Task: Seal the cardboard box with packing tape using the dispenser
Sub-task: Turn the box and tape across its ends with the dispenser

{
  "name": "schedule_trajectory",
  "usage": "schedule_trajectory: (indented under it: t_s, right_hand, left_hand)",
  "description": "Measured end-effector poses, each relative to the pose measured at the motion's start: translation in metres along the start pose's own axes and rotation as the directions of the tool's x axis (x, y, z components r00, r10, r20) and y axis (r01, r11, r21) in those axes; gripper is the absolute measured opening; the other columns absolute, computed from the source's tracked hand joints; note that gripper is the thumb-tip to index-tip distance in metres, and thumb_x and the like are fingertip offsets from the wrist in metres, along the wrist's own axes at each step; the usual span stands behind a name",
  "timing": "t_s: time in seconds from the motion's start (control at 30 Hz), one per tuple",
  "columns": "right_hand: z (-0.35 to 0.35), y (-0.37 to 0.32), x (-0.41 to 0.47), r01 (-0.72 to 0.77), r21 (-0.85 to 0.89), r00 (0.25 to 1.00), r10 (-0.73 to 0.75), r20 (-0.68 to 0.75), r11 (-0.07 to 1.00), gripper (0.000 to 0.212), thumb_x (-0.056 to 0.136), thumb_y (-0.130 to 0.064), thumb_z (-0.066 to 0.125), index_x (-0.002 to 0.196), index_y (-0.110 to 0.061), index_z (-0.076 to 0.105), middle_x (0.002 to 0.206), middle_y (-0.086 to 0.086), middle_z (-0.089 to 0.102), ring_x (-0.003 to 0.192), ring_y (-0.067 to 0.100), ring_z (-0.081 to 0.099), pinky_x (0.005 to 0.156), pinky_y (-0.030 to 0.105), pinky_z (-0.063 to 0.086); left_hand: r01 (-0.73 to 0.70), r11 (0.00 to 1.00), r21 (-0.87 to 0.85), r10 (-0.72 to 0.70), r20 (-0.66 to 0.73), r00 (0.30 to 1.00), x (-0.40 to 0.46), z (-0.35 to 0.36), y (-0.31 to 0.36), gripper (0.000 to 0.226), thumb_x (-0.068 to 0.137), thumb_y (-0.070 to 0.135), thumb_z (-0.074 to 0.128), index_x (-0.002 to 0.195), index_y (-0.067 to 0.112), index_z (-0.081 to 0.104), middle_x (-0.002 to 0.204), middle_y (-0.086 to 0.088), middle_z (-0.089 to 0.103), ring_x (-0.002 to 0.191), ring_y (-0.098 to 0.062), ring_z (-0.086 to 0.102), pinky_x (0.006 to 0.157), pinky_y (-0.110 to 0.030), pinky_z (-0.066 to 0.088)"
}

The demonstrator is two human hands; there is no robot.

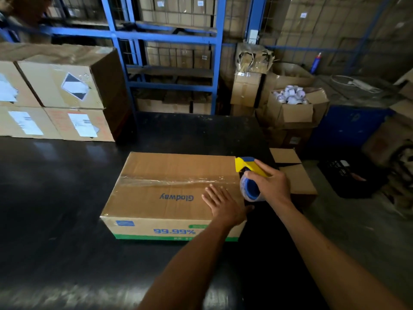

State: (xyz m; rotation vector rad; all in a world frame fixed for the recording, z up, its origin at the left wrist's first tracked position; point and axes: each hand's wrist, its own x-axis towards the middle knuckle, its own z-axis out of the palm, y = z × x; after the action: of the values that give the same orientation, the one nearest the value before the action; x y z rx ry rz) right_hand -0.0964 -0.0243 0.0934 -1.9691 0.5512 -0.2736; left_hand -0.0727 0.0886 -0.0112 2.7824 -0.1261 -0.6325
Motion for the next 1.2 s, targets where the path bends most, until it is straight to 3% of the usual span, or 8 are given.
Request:
schedule_trajectory:
  t_s: [0.2, 0.37, 0.47, 0.6, 0.77, 0.87, 0.97, 1.2]
  right_hand:
    - [-0.027, 0.023, -0.002, -0.075, 0.041, 0.997, 0.076, -0.019, 0.996, 0.055, 0.072, -0.037, 0.083, 0.124, -0.031, 0.068, 0.124, -0.007, 0.064, 0.101, 0.01, 0.056, 0.092, 0.029, 0.047]
    - [-0.025, 0.026, 0.005, -0.165, 0.181, 0.986, 0.166, 0.01, 0.97, 0.053, 0.07, -0.031, 0.085, 0.12, -0.029, 0.07, 0.109, -0.007, 0.067, 0.091, 0.01, 0.061, 0.082, 0.027, 0.048]
    - [-0.012, 0.022, 0.008, -0.144, 0.176, 0.989, 0.14, 0.037, 0.974, 0.053, 0.066, -0.032, 0.085, 0.117, -0.03, 0.072, 0.11, -0.006, 0.071, 0.094, 0.013, 0.066, 0.089, 0.032, 0.053]
    - [0.005, 0.013, 0.007, -0.091, 0.181, 0.993, 0.076, 0.089, 0.979, 0.051, 0.069, -0.028, 0.085, 0.119, -0.027, 0.071, 0.107, -0.005, 0.071, 0.093, 0.012, 0.064, 0.077, 0.024, 0.046]
    - [0.02, 0.009, 0.007, -0.07, 0.143, 0.986, 0.047, 0.158, 0.987, 0.055, 0.066, -0.033, 0.086, 0.119, -0.028, 0.071, 0.107, -0.007, 0.072, 0.092, 0.01, 0.064, 0.077, 0.023, 0.046]
    - [0.017, 0.011, 0.008, -0.065, 0.125, 0.981, 0.04, 0.19, 0.99, 0.057, 0.063, -0.037, 0.086, 0.118, -0.029, 0.071, 0.107, -0.008, 0.072, 0.095, 0.009, 0.065, 0.078, 0.022, 0.048]
    - [0.007, 0.013, 0.01, -0.056, 0.139, 0.979, 0.027, 0.2, 0.989, 0.054, 0.066, -0.036, 0.085, 0.117, -0.03, 0.071, 0.105, -0.008, 0.071, 0.096, 0.009, 0.063, 0.077, 0.022, 0.047]
    - [-0.002, 0.023, 0.009, -0.051, 0.155, 0.978, 0.018, 0.206, 0.987, 0.054, 0.066, -0.034, 0.086, 0.118, -0.03, 0.071, 0.108, -0.007, 0.072, 0.099, 0.011, 0.065, 0.085, 0.026, 0.052]
  left_hand:
    - [0.001, 0.996, 0.09, 0.002, -0.042, 0.999, 0.007, 0.002, 0.006, 0.121, 0.083, 0.075, 0.045, 0.153, -0.007, -0.009, 0.15, -0.046, -0.02, 0.138, -0.062, -0.023, 0.113, -0.068, -0.014]
    - [-0.203, 0.957, 0.205, 0.203, 0.021, 0.979, 0.001, -0.014, -0.042, 0.123, 0.08, 0.066, 0.064, 0.155, -0.001, -0.006, 0.153, -0.043, -0.016, 0.143, -0.056, -0.02, 0.119, -0.06, -0.009]
    - [-0.392, 0.863, 0.319, 0.37, 0.128, 0.92, -0.008, -0.031, -0.089, 0.125, 0.077, 0.06, 0.073, 0.158, 0.008, -0.006, 0.158, -0.035, -0.016, 0.147, -0.048, -0.017, 0.122, -0.052, -0.004]
    - [-0.493, 0.792, 0.361, 0.442, 0.218, 0.87, -0.02, -0.044, -0.127, 0.123, 0.077, 0.048, 0.078, 0.158, 0.019, -0.01, 0.163, -0.017, -0.021, 0.15, -0.037, -0.016, 0.12, -0.051, -0.005]
    - [-0.265, 0.948, 0.179, 0.273, -0.021, 0.962, -0.029, -0.005, -0.094, 0.129, 0.077, 0.06, 0.073, 0.155, 0.023, -0.022, 0.161, -0.021, -0.027, 0.147, -0.046, -0.021, 0.114, -0.067, -0.008]
    - [-0.149, 0.972, 0.18, 0.171, -0.114, 0.979, -0.032, 0.004, -0.068, 0.101, 0.088, 0.062, 0.058, 0.158, 0.03, -0.009, 0.166, -0.013, -0.015, 0.148, -0.048, -0.015, 0.112, -0.073, -0.006]
    - [-0.165, 0.962, 0.219, 0.189, -0.094, 0.978, -0.029, 0.0, -0.07, 0.087, 0.094, 0.056, 0.053, 0.159, 0.032, 0.001, 0.166, -0.012, -0.009, 0.147, -0.05, -0.013, 0.115, -0.069, -0.006]
    - [-0.338, 0.872, 0.355, 0.35, 0.032, 0.936, -0.028, -0.012, -0.109, 0.096, 0.091, 0.049, 0.064, 0.159, 0.03, -0.001, 0.166, -0.013, -0.006, 0.145, -0.054, -0.013, 0.119, -0.064, 0.0]
